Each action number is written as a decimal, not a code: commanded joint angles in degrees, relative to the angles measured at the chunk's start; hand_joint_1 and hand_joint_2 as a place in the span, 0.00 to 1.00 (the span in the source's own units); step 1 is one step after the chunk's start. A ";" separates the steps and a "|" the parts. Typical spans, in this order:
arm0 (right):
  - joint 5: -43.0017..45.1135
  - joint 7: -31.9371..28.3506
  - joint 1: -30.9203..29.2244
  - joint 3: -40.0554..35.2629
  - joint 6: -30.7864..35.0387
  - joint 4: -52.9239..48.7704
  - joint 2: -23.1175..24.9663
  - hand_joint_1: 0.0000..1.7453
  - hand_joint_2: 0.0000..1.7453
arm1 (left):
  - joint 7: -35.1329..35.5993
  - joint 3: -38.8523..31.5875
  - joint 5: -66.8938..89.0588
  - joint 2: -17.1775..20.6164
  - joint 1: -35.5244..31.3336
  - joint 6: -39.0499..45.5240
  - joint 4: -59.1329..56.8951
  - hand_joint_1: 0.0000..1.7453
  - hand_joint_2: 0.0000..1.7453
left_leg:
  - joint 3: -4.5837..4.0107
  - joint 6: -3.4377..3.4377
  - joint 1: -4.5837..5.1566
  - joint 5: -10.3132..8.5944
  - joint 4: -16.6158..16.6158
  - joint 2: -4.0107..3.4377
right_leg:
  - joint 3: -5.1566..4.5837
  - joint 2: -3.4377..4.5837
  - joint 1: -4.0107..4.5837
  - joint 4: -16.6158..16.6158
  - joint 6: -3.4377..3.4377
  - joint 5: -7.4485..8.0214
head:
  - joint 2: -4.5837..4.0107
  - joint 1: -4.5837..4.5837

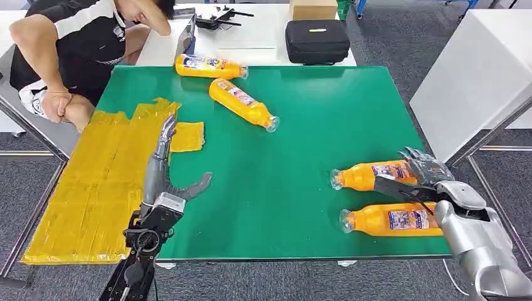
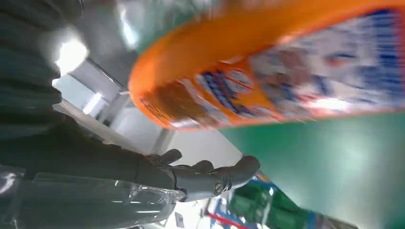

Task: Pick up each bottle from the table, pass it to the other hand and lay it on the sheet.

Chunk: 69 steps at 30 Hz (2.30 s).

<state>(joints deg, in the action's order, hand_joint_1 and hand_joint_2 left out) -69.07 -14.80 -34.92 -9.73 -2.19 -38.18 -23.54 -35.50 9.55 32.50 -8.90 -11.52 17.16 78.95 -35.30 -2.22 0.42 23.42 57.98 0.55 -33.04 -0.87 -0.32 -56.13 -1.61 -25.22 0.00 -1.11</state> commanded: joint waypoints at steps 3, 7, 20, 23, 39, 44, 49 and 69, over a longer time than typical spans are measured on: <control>0.87 -0.04 -4.35 1.41 -0.17 12.71 -0.14 0.00 1.00 | 0.20 2.13 -0.03 0.02 -3.14 -0.36 -6.21 0.00 1.00 | 0.19 0.16 -0.04 0.03 -0.02 0.01 | 0.23 0.02 0.03 0.06 -0.01 -0.01 | 0.00 0.00; 0.98 0.43 -3.93 1.60 -0.11 13.44 0.39 0.00 1.00 | 0.33 2.30 -0.06 -0.07 -3.19 -0.54 -6.53 0.00 1.00 | 0.18 0.17 -0.04 0.05 0.01 -0.06 | 0.20 0.09 0.02 0.03 -0.01 -0.01 | 0.00 -0.02; 0.49 1.73 -5.97 1.74 -1.86 17.09 3.01 0.00 1.00 | 0.77 2.04 -0.17 -0.11 -3.50 -0.77 -6.95 0.00 1.00 | 0.10 0.09 -0.04 -0.01 -0.01 -0.10 | 0.10 0.12 0.03 0.04 -0.03 0.06 | 0.00 0.00; -0.11 2.61 -6.09 1.34 -1.51 18.17 4.06 0.00 1.00 | 0.86 2.05 -0.19 0.03 -3.56 -0.86 -7.16 0.00 1.00 | 0.13 0.11 -0.06 -0.01 -0.01 -0.11 | 0.14 0.13 0.05 0.06 -0.02 0.06 | 0.00 0.00; -2.63 4.23 -5.71 -0.48 -0.54 19.76 6.49 0.14 1.00 | 1.25 2.63 -0.17 -0.48 -3.75 -0.15 -9.67 0.00 1.00 | 0.24 0.10 -0.09 -0.04 -0.04 -0.11 | 0.23 0.08 0.09 0.09 -0.08 0.11 | 0.00 0.00; -3.27 4.35 -5.72 -0.94 -0.82 20.03 6.14 0.50 1.00 | 1.30 2.71 -0.35 -0.64 -4.26 -0.21 -9.69 0.00 1.00 | 0.23 0.01 -0.09 -0.07 -0.02 -0.08 | 0.24 0.05 0.09 0.08 -0.10 0.12 | 0.00 0.02; -3.50 4.62 -4.68 -0.94 -0.74 19.93 5.73 0.95 1.00 | 1.53 2.74 -0.67 -0.83 -4.88 -0.40 -10.57 0.00 1.00 | 0.24 0.00 -0.11 -0.11 -0.03 0.03 | 0.28 -0.05 0.10 0.11 -0.12 0.12 | 0.00 0.00; -5.01 11.35 -4.53 1.68 17.57 15.58 8.36 1.00 1.00 | 1.70 1.90 -0.85 -0.49 -1.93 0.74 -8.21 0.00 1.00 | 0.26 0.00 -0.06 -0.07 -0.04 -0.21 | 0.24 0.20 0.05 0.08 -0.12 0.15 | 0.00 -0.02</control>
<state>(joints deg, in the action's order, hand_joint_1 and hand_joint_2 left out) -73.33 -7.87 -39.93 -9.09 5.36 -22.84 -18.27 -34.27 10.86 31.63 -10.14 -13.63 17.35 72.24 -35.16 -2.35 0.41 23.33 57.99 0.49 -32.87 -0.85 -0.29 -56.13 -1.78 -25.09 0.00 -1.14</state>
